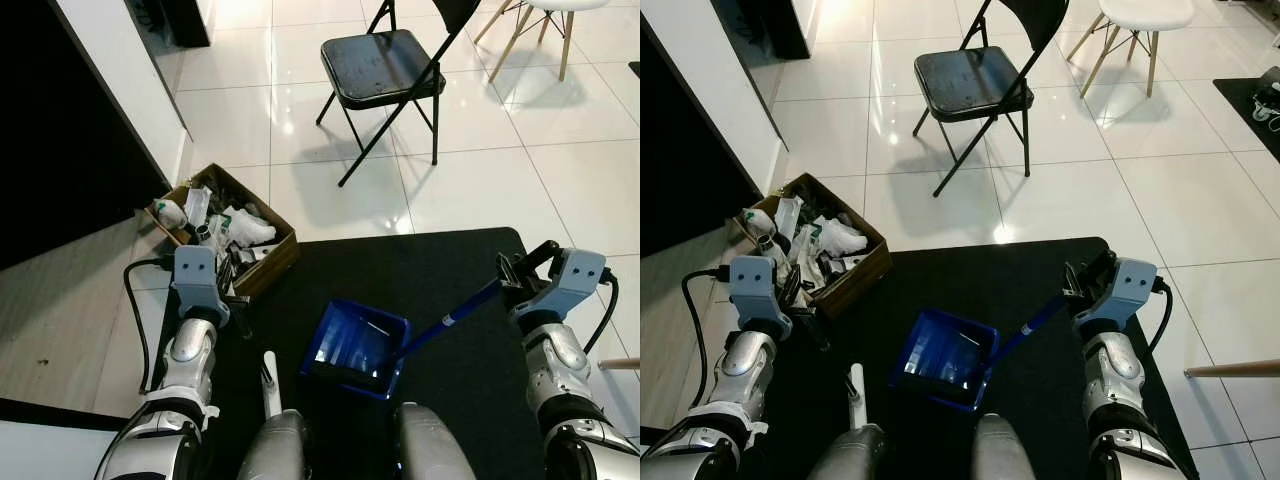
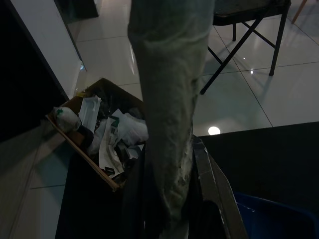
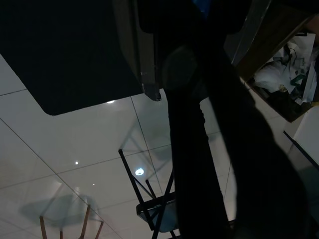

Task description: Sweep floor

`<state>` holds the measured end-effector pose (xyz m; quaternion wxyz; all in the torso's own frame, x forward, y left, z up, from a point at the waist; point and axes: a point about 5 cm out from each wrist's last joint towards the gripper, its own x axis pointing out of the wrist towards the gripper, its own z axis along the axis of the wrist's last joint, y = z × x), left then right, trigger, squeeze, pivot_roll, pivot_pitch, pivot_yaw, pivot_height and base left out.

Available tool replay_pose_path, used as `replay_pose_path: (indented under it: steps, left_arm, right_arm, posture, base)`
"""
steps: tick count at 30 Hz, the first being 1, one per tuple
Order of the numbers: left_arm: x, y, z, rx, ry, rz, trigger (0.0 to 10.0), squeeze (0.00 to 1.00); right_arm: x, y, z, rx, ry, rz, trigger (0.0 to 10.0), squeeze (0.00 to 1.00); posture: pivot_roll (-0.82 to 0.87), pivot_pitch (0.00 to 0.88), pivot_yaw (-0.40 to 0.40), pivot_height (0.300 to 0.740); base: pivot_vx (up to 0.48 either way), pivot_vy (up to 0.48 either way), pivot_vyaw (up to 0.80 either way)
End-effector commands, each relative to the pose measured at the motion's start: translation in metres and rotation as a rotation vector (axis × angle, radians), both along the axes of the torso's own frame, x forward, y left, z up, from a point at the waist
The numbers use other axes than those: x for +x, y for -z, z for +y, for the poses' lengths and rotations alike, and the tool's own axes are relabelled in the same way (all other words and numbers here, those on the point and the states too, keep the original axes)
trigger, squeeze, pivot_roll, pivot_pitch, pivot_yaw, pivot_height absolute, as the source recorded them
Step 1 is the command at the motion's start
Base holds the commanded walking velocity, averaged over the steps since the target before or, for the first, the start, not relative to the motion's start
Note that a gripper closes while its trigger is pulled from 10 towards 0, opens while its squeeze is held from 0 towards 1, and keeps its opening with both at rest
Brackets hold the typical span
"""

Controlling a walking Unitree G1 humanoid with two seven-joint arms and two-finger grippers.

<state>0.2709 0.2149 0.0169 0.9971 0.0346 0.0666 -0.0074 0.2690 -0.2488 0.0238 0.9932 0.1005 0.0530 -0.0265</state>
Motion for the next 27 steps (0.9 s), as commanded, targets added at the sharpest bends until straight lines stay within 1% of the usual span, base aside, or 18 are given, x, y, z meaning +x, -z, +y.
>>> replay_pose_path:
  steps: [1,7,13,27]
  left_arm:
    - [-0.0046,0.0035,-0.0019,0.003,-0.005,0.003,10.0,0.0]
    - [-0.005,0.0041,-0.0016,0.009,-0.02,0.005,10.0,0.0]
    - [-0.0037,0.0053,-0.0055,0.005,0.016,0.022,10.0,0.0]
    - [-0.0036,0.0039,-0.0054,-0.01,0.024,0.009,10.0,0.0]
  right_arm:
    - [0.0028,-0.0031,0.0009,0.005,0.005,-0.024,10.0,0.0]
    - [0.0024,-0.0019,0.0009,0.008,0.001,-0.015,10.0,0.0]
    - [0.003,-0.0002,0.0034,0.0,-0.014,0.002,10.0,0.0]
    - [0.0038,-0.0004,0.0056,-0.012,-0.027,0.0,10.0,0.0]
  posture:
    - [-0.01,0.036,0.007,0.74]
    - [-0.01,0.036,0.007,0.74]
    - [-0.01,0.033,0.008,0.74]
    - [-0.01,0.035,0.009,0.74]
  base:
    - [0.0,0.0,0.0]
    - [0.0,0.0,0.0]
    - [0.0,0.0,0.0]
    - [0.32,0.0,0.0]
